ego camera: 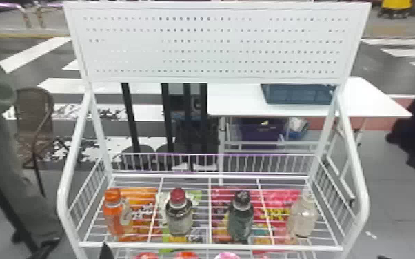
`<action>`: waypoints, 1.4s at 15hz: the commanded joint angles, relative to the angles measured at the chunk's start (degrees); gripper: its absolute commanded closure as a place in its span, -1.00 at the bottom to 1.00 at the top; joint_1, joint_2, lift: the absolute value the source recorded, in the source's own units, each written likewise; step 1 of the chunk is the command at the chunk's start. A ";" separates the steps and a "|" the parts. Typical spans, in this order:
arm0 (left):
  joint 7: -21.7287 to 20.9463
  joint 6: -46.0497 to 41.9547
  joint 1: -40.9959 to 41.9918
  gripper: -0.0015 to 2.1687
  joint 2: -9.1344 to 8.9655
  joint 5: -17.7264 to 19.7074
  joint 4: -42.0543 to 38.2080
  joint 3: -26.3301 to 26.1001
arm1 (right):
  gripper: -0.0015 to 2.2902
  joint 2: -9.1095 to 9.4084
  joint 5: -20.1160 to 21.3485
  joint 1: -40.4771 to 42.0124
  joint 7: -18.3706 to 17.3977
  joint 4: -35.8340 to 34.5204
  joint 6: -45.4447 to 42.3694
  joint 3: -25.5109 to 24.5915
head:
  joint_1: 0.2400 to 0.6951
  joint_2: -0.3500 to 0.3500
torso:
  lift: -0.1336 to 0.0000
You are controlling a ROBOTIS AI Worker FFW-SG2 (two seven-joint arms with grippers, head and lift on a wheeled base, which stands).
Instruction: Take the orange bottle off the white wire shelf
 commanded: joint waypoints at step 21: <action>2.81 -21.27 -19.31 -0.92 -0.70 -0.70 36.41 -5.54 | -0.87 0.08 0.33 -0.37 0.09 1.48 0.73 -0.09 | 0.14 0.00 | 1.00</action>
